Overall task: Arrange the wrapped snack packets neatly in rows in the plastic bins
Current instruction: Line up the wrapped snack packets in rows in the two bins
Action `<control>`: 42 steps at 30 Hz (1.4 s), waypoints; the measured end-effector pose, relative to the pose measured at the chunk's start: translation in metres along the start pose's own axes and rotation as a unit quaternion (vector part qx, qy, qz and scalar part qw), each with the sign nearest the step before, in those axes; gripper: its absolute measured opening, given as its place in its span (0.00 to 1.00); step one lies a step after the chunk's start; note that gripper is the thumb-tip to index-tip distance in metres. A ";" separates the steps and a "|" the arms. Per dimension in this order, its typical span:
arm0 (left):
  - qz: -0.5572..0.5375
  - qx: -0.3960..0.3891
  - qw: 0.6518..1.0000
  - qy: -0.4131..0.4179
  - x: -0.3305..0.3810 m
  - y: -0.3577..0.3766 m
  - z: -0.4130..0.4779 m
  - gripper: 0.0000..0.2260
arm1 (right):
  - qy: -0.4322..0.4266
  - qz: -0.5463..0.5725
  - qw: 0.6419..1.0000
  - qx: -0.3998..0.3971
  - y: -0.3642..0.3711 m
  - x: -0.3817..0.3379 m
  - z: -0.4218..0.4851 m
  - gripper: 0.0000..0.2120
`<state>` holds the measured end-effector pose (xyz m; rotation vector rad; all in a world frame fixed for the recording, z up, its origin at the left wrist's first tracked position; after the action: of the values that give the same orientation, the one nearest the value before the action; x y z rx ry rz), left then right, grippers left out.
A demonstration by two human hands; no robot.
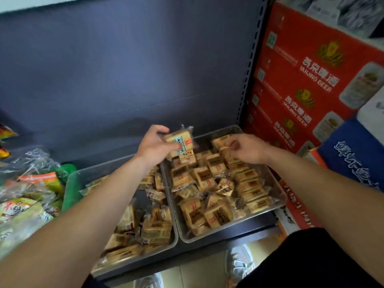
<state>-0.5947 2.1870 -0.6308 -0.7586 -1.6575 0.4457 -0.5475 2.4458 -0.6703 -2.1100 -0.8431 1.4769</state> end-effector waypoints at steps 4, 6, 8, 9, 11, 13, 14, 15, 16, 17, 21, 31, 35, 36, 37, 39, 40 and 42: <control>0.021 -0.034 0.999 0.024 0.000 0.013 0.020 0.28 | -0.026 -0.070 0.994 -0.080 0.043 -0.010 0.032 0.27; 0.021 -0.041 0.998 0.038 0.002 0.016 0.028 0.28 | -0.015 -0.117 0.986 -0.115 0.062 -0.001 0.044 0.33; 0.008 -0.031 0.998 0.045 0.003 0.019 0.037 0.28 | -0.022 -0.181 0.974 -0.132 0.076 0.004 0.048 0.34; 0.002 -0.026 0.999 0.048 0.004 0.020 0.041 0.27 | -0.032 -0.209 0.968 -0.134 0.081 0.004 0.047 0.33; -0.009 -0.032 0.998 0.059 0.007 0.028 0.048 0.27 | -0.050 -0.233 0.961 -0.140 0.086 0.004 0.044 0.31; -0.002 -0.056 0.995 0.081 0.015 0.042 0.054 0.26 | -0.044 -0.211 0.964 -0.159 0.086 0.007 0.040 0.27; 0.006 -0.068 0.993 0.094 0.019 0.050 0.057 0.26 | -0.037 -0.192 0.966 -0.170 0.086 0.012 0.037 0.25; 0.015 -0.079 0.991 0.106 0.023 0.059 0.059 0.26 | -0.029 -0.179 0.966 -0.182 0.086 0.017 0.032 0.22; 0.023 -0.090 0.989 0.117 0.027 0.070 0.061 0.25 | -0.022 -0.172 0.966 -0.192 0.087 0.021 0.029 0.21; 0.038 -0.098 0.986 0.126 0.030 0.080 0.063 0.26 | -0.022 -0.170 0.966 -0.196 0.087 0.024 0.025 0.21; 0.175 -0.065 0.969 0.159 0.029 0.107 0.071 0.27 | -0.054 -0.146 0.979 -0.128 0.075 0.023 0.024 0.22; 0.337 0.020 0.913 0.229 0.025 0.106 0.068 0.29 | -0.086 0.056 0.992 0.078 0.009 0.024 0.030 0.07; 0.382 0.015 0.888 0.258 0.023 0.110 0.066 0.29 | -0.063 -0.012 0.996 0.066 0.010 0.039 0.036 0.16; 0.391 0.009 0.883 0.260 0.022 0.111 0.067 0.29 | -0.050 -0.022 0.997 0.052 0.013 0.043 0.037 0.18; 0.408 0.008 0.875 0.262 0.022 0.111 0.067 0.29 | -0.039 -0.025 0.998 0.038 0.015 0.046 0.038 0.20; 0.461 0.013 0.844 0.275 0.024 0.114 0.068 0.29 | -0.029 -0.027 0.999 0.020 0.020 0.049 0.041 0.21; 0.482 0.014 0.829 0.283 0.025 0.115 0.068 0.29 | -0.028 -0.029 0.999 0.016 0.022 0.050 0.042 0.21; 0.489 0.014 0.822 0.292 0.023 0.116 0.067 0.28 | -0.027 -0.037 0.999 0.018 0.023 0.050 0.044 0.21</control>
<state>-0.6341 2.2932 -0.7054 -1.5359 -0.5798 0.8358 -0.5705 2.4636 -0.7345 -1.9991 -0.8973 1.5055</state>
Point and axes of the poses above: each hand's wrist, its own z-axis towards the middle knuckle, its own y-axis out of the palm, x = y × z, the point moved 10 cm from there along z, towards the middle knuckle, and after that the axes turned 14 degrees about z, right-handed, at the moved point
